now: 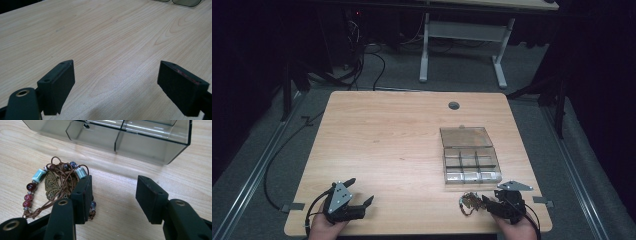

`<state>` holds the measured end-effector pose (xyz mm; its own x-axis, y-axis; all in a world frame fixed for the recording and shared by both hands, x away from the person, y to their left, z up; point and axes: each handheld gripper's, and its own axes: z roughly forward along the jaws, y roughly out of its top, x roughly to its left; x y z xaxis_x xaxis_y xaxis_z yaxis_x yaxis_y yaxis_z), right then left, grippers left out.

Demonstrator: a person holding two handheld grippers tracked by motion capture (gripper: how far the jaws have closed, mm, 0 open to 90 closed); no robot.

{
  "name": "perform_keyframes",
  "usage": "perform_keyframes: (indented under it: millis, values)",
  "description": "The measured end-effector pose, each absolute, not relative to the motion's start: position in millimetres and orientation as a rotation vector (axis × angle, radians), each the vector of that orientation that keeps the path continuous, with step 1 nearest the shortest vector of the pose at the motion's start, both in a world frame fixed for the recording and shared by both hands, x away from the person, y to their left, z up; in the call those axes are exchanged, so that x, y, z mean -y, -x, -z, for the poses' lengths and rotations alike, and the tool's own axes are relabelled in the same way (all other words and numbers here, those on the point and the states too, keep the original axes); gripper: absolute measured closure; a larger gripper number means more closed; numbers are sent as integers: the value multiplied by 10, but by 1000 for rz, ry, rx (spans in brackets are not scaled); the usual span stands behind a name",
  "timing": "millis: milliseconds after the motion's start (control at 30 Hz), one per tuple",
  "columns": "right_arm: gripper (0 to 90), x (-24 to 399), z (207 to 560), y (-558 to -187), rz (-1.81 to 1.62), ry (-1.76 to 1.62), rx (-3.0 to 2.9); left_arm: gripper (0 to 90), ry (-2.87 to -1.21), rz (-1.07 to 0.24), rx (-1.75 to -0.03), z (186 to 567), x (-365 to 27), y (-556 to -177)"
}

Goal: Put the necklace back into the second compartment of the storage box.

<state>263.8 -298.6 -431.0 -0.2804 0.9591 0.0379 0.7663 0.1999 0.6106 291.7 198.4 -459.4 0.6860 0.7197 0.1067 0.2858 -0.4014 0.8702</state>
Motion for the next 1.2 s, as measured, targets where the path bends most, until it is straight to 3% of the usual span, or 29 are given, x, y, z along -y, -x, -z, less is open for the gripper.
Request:
perform_keyframes:
  millis: [1200]
  values:
    - [330,2831,4084,-2781,-434,-1740,-2491,148,-1992,-599,-759,4595,-1972,-2908]
